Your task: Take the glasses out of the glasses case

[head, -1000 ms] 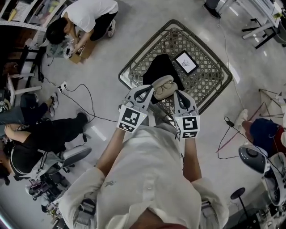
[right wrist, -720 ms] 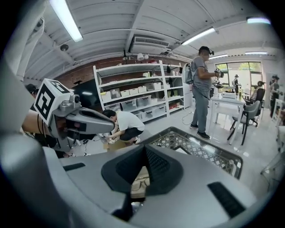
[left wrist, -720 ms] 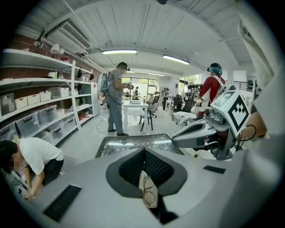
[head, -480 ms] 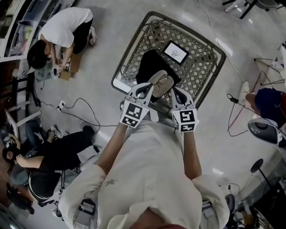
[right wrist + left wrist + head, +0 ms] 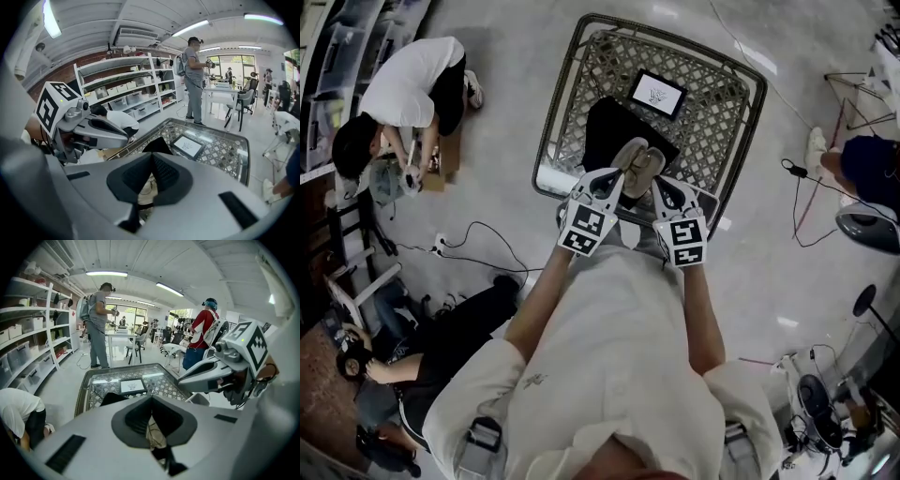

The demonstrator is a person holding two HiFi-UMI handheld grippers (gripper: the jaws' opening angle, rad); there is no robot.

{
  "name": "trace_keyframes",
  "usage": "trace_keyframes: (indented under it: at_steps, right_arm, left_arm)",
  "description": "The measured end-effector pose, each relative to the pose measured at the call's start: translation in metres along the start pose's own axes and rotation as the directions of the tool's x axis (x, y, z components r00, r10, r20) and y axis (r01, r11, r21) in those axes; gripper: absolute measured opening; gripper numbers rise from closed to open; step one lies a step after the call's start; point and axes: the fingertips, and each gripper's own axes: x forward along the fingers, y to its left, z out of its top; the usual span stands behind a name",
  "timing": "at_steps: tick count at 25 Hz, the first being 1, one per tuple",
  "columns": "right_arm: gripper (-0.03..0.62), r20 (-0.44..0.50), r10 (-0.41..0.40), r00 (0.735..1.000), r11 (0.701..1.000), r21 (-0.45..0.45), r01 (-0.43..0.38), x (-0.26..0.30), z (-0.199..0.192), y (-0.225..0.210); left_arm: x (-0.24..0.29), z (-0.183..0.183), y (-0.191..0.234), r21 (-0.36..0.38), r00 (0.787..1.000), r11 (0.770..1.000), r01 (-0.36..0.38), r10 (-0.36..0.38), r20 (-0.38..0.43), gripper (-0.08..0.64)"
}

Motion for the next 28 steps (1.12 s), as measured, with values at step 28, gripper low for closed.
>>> trace_keyframes:
  at_steps: [28]
  right_arm:
    - [0.006, -0.096, -0.017, 0.995, 0.997, 0.078, 0.024, 0.023, -0.056, 0.006]
  left_arm:
    - [0.066, -0.079, -0.002, 0.001, 0.967, 0.999, 0.04, -0.039, -0.253, 0.041]
